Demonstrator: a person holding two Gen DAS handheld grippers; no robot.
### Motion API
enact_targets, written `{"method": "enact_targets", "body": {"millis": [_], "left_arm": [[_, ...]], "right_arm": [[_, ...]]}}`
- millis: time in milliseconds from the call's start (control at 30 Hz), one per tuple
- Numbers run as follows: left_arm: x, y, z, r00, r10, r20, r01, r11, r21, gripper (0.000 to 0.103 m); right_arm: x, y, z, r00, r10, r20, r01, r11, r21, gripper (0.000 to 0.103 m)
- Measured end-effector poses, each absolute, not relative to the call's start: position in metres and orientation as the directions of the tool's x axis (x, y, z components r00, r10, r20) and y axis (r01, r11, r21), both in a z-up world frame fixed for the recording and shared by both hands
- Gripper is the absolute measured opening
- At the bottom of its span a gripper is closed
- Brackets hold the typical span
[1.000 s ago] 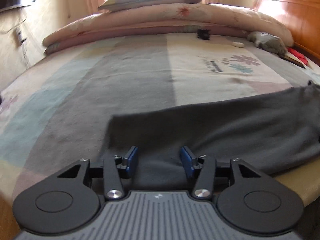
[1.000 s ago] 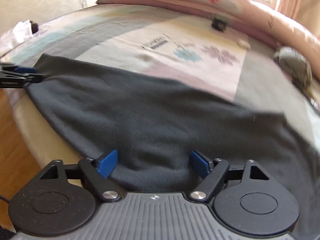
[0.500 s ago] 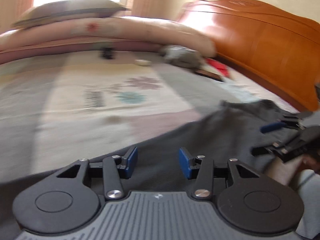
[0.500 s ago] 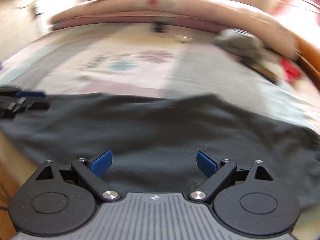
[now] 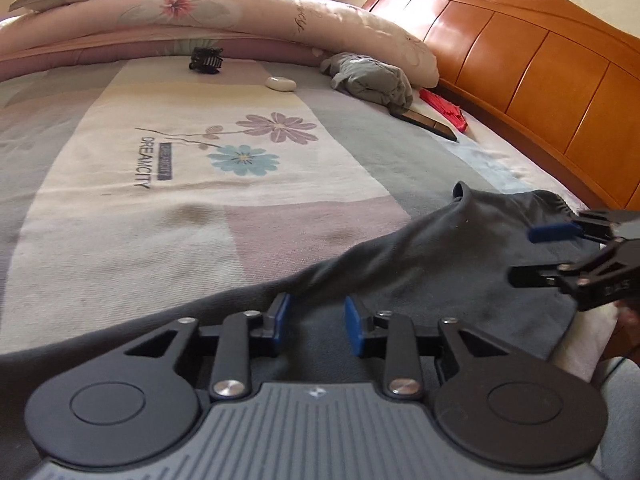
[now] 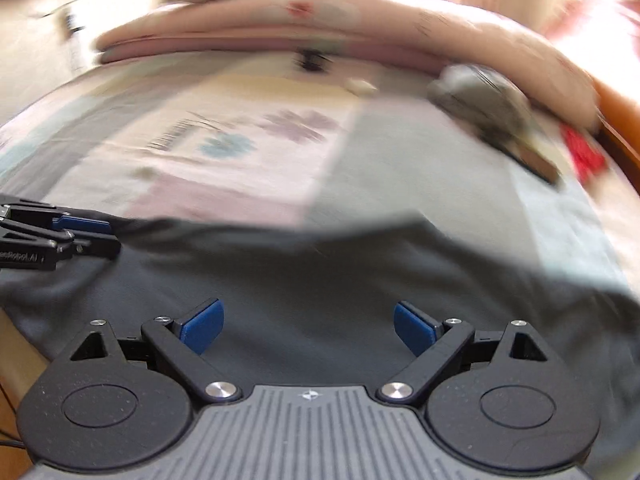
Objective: Fold clothes
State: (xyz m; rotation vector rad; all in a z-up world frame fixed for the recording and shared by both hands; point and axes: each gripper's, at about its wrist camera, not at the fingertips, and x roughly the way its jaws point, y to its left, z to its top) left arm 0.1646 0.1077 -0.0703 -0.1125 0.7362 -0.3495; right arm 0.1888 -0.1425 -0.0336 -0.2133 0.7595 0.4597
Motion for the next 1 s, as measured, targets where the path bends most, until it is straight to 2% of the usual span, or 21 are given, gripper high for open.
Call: {"method": "enact_targets", "body": {"millis": [67,133,233,367,467,600,833,933,1000], "left_arm": [[0.156,0.112,-0.067,0.696,-0.33,-0.638,0.261,0.944,-0.204,0.047],[0.153,0.121,-0.074,0.692,-0.28,-0.665,0.207,0.96,-0.189,0.047],[0.148,0.135,-0.077,0.704,-0.255,-0.662,0.164,0.966,-0.198,0.048],[0.149,0.143,-0.077,0.721,-0.17,-0.671,0.11,0.985,-0.131,0.042],[0.151,0.146,-0.077,0.721,-0.178,-0.67,0.113,0.984,-0.14,0.042],[0.151,0.145,-0.078,0.724,-0.176,-0.667,0.114,0.984,-0.135,0.043],[0.151,0.145,-0.078,0.725,-0.175,-0.666,0.102,0.984,-0.148,0.043],[0.152,0.148,-0.078,0.723,-0.179,-0.667,0.093,0.982,-0.163,0.043],[0.153,0.149,-0.077,0.722,-0.184,-0.668,0.088,0.981,-0.175,0.043]], "right_arm": [[0.197,-0.123,-0.035,0.619,0.38,-0.687,-0.526,0.851,-0.003,0.095],[0.206,-0.109,-0.041,0.583,0.445,-0.679,-0.582,0.812,0.033,0.095],[0.214,-0.102,-0.063,0.531,0.434,-0.727,-0.604,0.796,0.034,0.097],[0.193,-0.125,-0.07,0.54,0.442,-0.717,-0.598,0.8,0.043,0.103],[0.176,-0.14,-0.064,0.545,0.41,-0.731,-0.586,0.81,0.017,0.103],[0.166,-0.163,-0.052,0.619,0.365,-0.696,-0.524,0.852,-0.019,0.103],[0.208,-0.181,-0.041,0.677,0.349,-0.648,-0.489,0.871,-0.042,0.103],[0.24,-0.189,-0.051,0.647,0.366,-0.669,-0.486,0.874,0.007,0.103],[0.257,-0.199,-0.066,0.627,0.322,-0.71,-0.45,0.893,0.007,0.103]]}}
